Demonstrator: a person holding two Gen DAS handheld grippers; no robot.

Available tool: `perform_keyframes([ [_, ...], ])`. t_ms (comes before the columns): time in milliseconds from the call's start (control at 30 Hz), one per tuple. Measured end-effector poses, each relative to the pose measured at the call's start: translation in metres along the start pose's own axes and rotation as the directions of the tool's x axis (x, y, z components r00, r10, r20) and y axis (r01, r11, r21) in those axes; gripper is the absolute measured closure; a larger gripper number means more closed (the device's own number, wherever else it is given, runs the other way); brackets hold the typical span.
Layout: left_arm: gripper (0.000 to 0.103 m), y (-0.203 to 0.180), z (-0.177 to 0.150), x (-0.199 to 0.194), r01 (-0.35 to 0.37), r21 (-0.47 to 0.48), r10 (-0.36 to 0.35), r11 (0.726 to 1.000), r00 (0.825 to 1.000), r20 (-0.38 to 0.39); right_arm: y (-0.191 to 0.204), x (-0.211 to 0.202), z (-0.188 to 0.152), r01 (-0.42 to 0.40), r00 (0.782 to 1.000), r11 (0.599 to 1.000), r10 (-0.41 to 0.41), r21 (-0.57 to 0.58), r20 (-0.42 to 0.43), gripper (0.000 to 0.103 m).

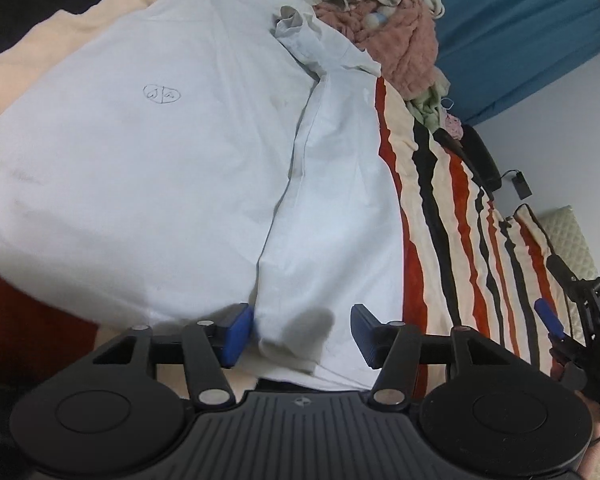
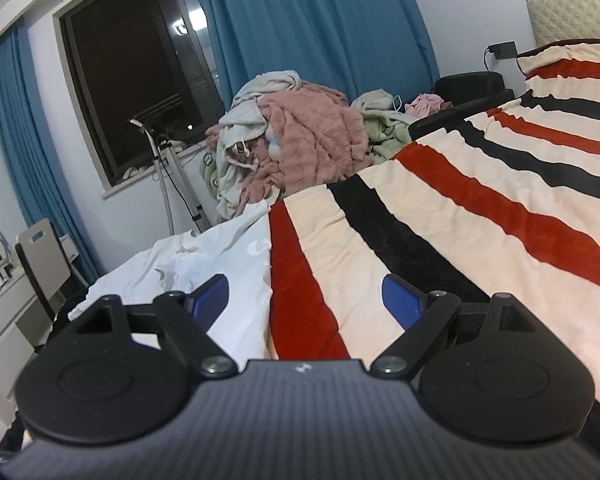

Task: Fold clothes
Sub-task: 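Fold the held side edge over the shirt body with the left tool, then open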

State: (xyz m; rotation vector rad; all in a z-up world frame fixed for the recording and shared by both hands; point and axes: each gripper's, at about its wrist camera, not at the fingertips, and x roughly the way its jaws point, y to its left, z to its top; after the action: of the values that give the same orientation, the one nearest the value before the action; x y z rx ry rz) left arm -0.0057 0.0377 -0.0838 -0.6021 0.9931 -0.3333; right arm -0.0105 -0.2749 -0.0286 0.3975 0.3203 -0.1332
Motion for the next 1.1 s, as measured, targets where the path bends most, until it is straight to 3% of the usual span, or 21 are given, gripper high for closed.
perform_keyframes([
  [133,0.062,0.003,0.001,0.013,-0.036,0.003,0.036,0.999,0.999,-0.017,-0.001,0.001,0.000,0.001,1.000,1.000,-0.001,-0.003,-0.007,0.017],
  [200,0.086,0.003,-0.002,0.012,-0.046,0.017,0.047,0.999,0.999,-0.017,0.000,0.001,-0.001,0.002,1.000,1.000,-0.002,-0.008,-0.007,0.017],
  [267,0.099,0.002,-0.006,0.010,-0.055,0.032,0.056,0.998,0.998,-0.016,0.001,0.000,-0.001,0.002,1.000,1.000,-0.002,-0.013,-0.008,0.017],
  [400,0.101,-0.003,-0.016,0.004,-0.097,0.090,0.097,0.991,0.995,0.007,0.003,0.002,-0.003,-0.011,1.000,1.000,0.011,-0.029,-0.015,0.017],
  [567,0.100,-0.026,-0.036,-0.009,-0.178,0.268,0.164,0.947,0.984,0.076,0.009,0.004,-0.005,-0.041,0.999,0.997,0.039,-0.061,-0.029,0.017],
  [633,0.095,-0.036,-0.044,-0.014,-0.200,0.337,0.178,0.920,0.979,0.095,0.015,0.003,-0.007,-0.059,0.998,0.994,0.056,-0.089,-0.039,0.018],
  [733,0.075,-0.054,-0.052,-0.027,-0.237,0.421,0.187,0.876,0.970,0.157,0.026,0.000,-0.010,-0.072,0.997,0.989,0.067,-0.129,-0.044,0.018],
  [800,0.048,-0.065,-0.055,-0.038,-0.263,0.454,0.181,0.851,0.959,0.217,0.032,-0.008,-0.009,-0.089,0.996,0.987,0.084,-0.132,-0.040,0.018],
  [833,0.044,-0.071,-0.055,-0.044,-0.279,0.460,0.180,0.843,0.952,0.247,0.036,-0.012,-0.007,-0.103,0.994,0.985,0.097,-0.140,-0.046,0.018],
  [967,0.020,-0.096,-0.051,-0.077,-0.287,0.459,0.135,0.841,0.933,0.335,0.046,-0.032,0.012,-0.155,0.987,0.980,0.148,-0.121,-0.064,0.019],
  [1100,0.005,-0.126,-0.046,-0.122,-0.292,0.470,0.090,0.833,0.910,0.405,0.060,-0.053,0.039,-0.177,0.983,0.977,0.170,-0.123,-0.069,0.019],
])
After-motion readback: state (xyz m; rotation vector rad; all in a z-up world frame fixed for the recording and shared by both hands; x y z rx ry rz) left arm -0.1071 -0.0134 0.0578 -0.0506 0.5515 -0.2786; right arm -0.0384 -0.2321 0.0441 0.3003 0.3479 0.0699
